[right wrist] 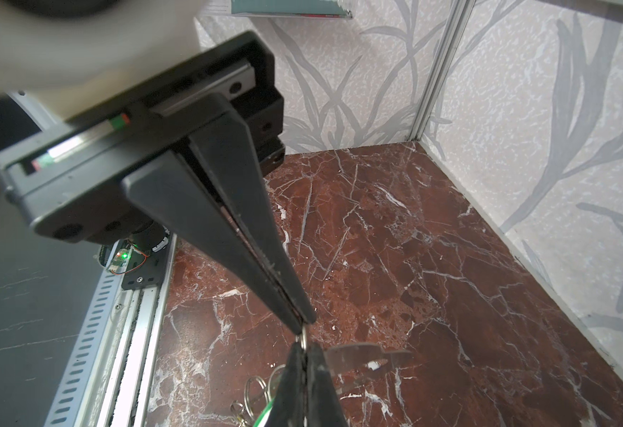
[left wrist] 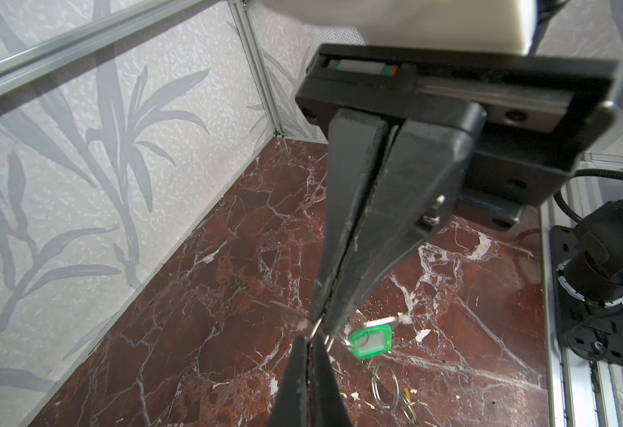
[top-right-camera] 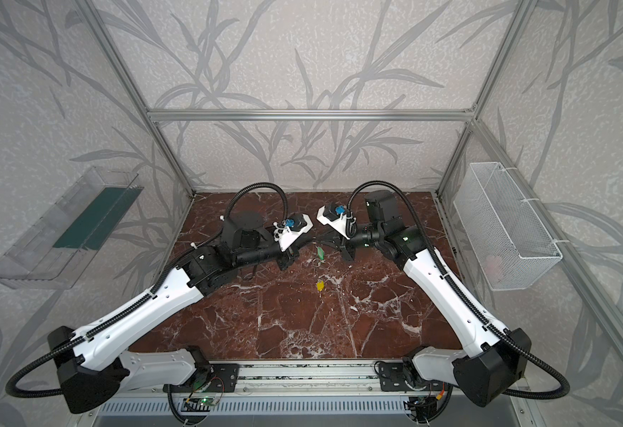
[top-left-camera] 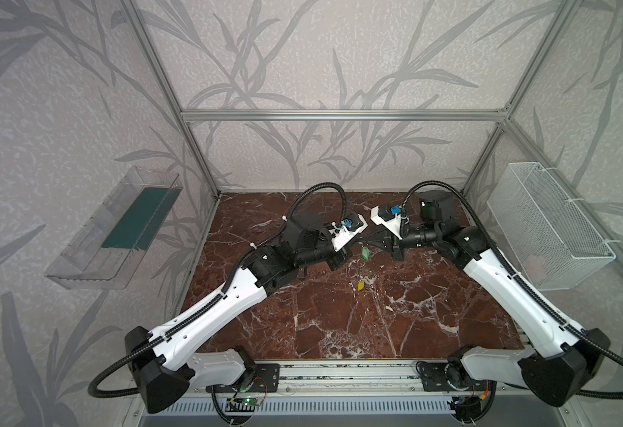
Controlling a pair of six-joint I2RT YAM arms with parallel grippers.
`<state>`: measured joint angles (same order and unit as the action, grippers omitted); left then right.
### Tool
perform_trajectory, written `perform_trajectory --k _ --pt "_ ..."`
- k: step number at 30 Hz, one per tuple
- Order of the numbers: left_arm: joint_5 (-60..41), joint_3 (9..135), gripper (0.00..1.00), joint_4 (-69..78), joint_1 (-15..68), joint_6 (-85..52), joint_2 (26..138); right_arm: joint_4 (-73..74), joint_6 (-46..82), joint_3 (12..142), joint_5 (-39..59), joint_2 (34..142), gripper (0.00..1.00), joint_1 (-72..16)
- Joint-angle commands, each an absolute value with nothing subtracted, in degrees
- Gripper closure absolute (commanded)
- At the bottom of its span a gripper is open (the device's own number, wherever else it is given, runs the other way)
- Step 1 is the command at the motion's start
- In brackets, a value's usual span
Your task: Put the keys on the keyring
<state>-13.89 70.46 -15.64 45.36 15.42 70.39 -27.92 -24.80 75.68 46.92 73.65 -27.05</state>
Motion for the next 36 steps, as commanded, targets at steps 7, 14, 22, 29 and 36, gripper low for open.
perform_trajectory --k 7,14,22,29,36 --pt "-7.6 66.5 1.00 -5.6 45.4 9.1 67.5 -21.6 -20.7 75.1 45.2 69.3 0.80 -27.2" --pt "-3.3 64.1 1.00 1.8 45.4 3.7 66.9 -13.2 -10.3 68.3 37.9 65.0 0.72 -27.2" --pt "-3.2 59.5 1.00 11.8 45.4 -0.1 66.3 -0.9 2.8 59.1 36.7 62.9 0.66 -27.2" --pt "-5.1 55.2 1.00 18.0 45.5 -2.7 65.0 1.2 4.7 58.2 37.2 63.7 0.63 -27.3" --pt "-7.0 52.6 1.00 21.7 45.5 -4.5 64.2 1.7 4.3 58.0 38.7 64.3 0.63 -27.8"
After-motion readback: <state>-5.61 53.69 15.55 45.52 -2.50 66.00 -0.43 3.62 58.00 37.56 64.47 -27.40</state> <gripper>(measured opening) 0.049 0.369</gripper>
